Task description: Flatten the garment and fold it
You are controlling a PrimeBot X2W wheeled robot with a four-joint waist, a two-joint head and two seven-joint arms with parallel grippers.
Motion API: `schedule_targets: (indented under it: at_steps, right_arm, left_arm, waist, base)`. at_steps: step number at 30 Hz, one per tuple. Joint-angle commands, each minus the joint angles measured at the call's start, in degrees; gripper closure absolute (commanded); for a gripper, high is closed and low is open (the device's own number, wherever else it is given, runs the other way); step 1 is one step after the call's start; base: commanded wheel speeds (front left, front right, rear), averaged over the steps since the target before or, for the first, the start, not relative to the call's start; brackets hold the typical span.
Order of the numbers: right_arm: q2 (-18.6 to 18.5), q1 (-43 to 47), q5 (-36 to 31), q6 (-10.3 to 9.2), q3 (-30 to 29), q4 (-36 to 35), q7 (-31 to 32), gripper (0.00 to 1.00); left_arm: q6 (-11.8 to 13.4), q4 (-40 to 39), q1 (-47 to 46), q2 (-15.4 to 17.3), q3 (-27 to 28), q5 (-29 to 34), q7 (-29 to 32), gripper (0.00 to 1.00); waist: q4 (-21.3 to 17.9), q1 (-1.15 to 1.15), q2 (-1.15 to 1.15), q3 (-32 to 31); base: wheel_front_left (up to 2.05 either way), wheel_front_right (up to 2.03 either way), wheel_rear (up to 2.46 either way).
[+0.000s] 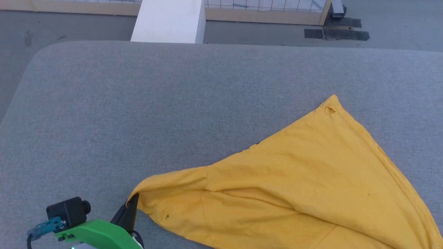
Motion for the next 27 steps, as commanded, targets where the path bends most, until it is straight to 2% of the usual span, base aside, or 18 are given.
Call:
schedule_targets:
  at_steps: [1, 4, 8, 9, 10, 11, 15, 19, 27]
  right_arm:
    - [0.4, -1.8, -0.7, -0.05, 0.9, -0.1, -0.5, 0.0]
    - [0.4, -3.7, -3.4, -0.05, 0.8, -7.0, 1.2, 0.0]
    - [-0.1, -7.9, -5.2, -0.05, -0.1, -21.0, 8.5, 0.0]
    - [-0.9, -9.3, -5.8, -0.05, 0.0, -23.8, 10.2, 0.0]
    - [-3.5, -15.8, -7.7, -0.05, 1.0, -29.5, 15.9, 0.0]
    - [-4.9, -17.6, -8.6, -0.05, 1.9, -30.4, 17.4, 0.0]
    - [-8.8, -26.9, -9.8, -0.05, 6.8, -27.7, 22.6, 0.0]
    - [-11.4, -36.6, -12.0, -0.05, 12.1, -18.9, 24.2, 0.0]
    - [-13.3, -46.1, -15.3, -0.05, 15.6, -6.2, 26.2, 0.0]
  left_arm:
    - [-0.3, 0.2, 0.0, -0.2, -0.1, 0.0, -0.3, 1.0]
    - [-0.4, 0.3, -0.4, -0.3, -0.5, 0.0, -0.3, 1.0]
    - [-0.7, -0.4, -1.4, -0.5, -0.9, 0.1, -0.4, 1.0]
    - [-0.7, -0.6, -1.7, -0.5, -0.9, 0.1, -0.5, 1.0]
    - [-1.0, -1.1, -2.8, -0.7, -1.3, 0.2, -0.7, 1.0]
    - [-1.2, -1.1, -3.2, -0.7, -1.4, 0.3, -0.8, 1.0]
    - [-1.7, -1.6, -4.9, -0.9, -1.8, 0.5, -1.2, 1.0]
    - [-2.2, -1.9, -6.7, -1.2, -2.5, 0.8, -1.5, 1.0]
    - [-3.1, -1.8, -9.3, -1.8, -4.0, 0.9, -1.6, 1.0]
  waist:
    - [0.0, 0.0, 0.0, -0.6]
    - [0.5, 0.0, 0.0, -0.4]
    - [1.6, 0.0, 0.0, 1.5]
    - [1.8, 0.0, 0.0, 2.0]
    - [2.9, 0.0, 0.0, 4.2]
    - [3.3, 0.0, 0.0, 4.9]
    - [4.6, 0.0, 0.0, 8.3]
    - [6.2, 0.0, 0.0, 11.6]
    - [9.8, 0.0, 0.0, 16.0]
  base:
    - [0.0, 0.0, 0.0]
    - [0.0, 0.0, 0.0]
    - [0.0, 0.0, 0.0]
    - [0.0, 0.0, 0.0]
    - [0.0, 0.0, 0.0]
    - [0.0, 0.0, 0.0]
    - [0.0, 0.0, 0.0]
    - [0.0, 0.0, 0.0]
    - [0.0, 0.0, 0.0]
